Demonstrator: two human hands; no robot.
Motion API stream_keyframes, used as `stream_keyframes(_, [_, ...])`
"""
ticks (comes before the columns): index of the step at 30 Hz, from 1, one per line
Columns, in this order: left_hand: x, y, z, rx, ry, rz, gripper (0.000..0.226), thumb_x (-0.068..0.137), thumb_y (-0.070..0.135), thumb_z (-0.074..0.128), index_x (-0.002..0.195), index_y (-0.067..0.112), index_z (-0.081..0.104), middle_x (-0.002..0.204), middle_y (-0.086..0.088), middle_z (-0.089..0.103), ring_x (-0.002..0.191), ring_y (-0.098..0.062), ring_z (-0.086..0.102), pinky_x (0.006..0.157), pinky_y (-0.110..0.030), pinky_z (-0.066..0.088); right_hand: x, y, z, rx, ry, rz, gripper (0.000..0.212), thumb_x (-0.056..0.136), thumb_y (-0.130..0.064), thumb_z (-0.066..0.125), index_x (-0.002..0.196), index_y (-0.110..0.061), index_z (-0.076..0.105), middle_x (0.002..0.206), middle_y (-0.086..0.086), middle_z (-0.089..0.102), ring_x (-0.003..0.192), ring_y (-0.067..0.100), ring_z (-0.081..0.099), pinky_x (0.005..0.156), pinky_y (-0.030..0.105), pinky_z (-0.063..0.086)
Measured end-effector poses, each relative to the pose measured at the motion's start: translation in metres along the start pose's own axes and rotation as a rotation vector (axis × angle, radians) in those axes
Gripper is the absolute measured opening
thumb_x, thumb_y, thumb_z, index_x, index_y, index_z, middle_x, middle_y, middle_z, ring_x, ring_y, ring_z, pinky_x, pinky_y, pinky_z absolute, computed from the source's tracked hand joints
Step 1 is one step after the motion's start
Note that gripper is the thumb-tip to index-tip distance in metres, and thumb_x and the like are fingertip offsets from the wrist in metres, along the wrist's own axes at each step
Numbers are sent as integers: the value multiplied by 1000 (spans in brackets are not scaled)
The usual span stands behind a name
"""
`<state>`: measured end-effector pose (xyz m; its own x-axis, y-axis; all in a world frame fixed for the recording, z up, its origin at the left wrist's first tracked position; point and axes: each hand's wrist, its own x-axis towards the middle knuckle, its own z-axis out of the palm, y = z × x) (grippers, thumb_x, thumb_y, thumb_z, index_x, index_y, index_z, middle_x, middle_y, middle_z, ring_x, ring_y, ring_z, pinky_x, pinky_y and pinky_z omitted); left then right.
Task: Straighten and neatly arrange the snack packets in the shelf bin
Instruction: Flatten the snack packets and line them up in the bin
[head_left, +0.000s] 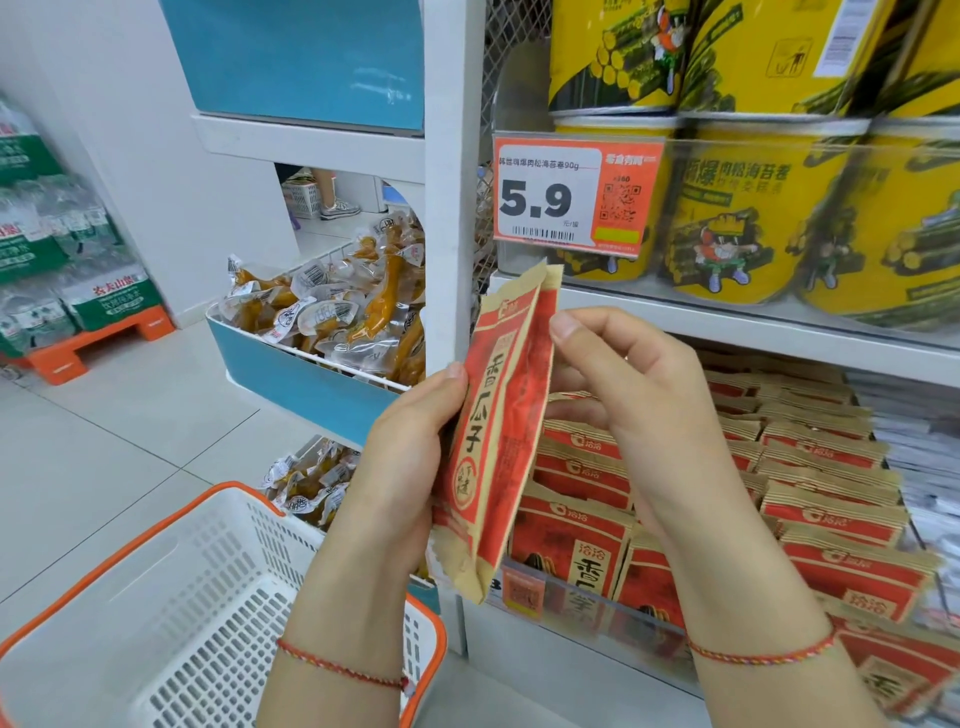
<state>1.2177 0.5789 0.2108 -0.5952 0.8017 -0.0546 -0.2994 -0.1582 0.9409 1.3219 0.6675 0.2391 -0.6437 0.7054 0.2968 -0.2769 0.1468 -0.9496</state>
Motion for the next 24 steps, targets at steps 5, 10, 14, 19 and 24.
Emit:
stream_keyframes(5, [7, -1, -4, -122, 86, 164, 32, 103, 30, 41, 106, 13, 68, 86, -5, 70, 73, -16, 66, 68, -31, 55, -2, 3, -1, -72, -88, 60, 15, 86, -26, 62, 93, -15, 69, 81, 1, 73, 66, 11, 66, 63, 26, 58])
stream_keyframes(10, [13, 1, -13, -330, 142, 216, 30, 104, 30, 35, 104, 16, 61, 77, 2, 66, 68, -11, 63, 65, -29, 57, -4, 4, -6, -201, -270, 145, 24, 77, -34, 64, 90, -16, 71, 81, 0, 74, 67, 11, 68, 64, 23, 56])
stream_keyframes(14, [13, 3, -20, -420, 185, 251, 29, 105, 31, 35, 112, 16, 59, 78, 3, 64, 65, -7, 63, 59, -23, 56, -5, 4, -5, -216, -341, 135, 22, 69, -37, 67, 80, -19, 72, 69, -5, 71, 65, 8, 68, 65, 23, 57])
stream_keyframes(19, [15, 0, -26, -453, 164, 250, 32, 104, 34, 36, 123, 14, 53, 80, 1, 65, 69, -9, 64, 61, -25, 57, -6, 6, 0, -179, -407, 155, 12, 68, -34, 68, 72, -24, 73, 71, 1, 73, 65, 12, 70, 68, 24, 58])
stream_keyframes(24, [17, -2, -27, -442, 149, 221, 38, 104, 35, 33, 128, 14, 53, 90, -2, 66, 79, -14, 65, 69, -30, 59, -5, 7, -3, -139, -371, 170, 15, 73, -28, 63, 78, -16, 71, 74, 6, 74, 65, 15, 72, 65, 23, 58])
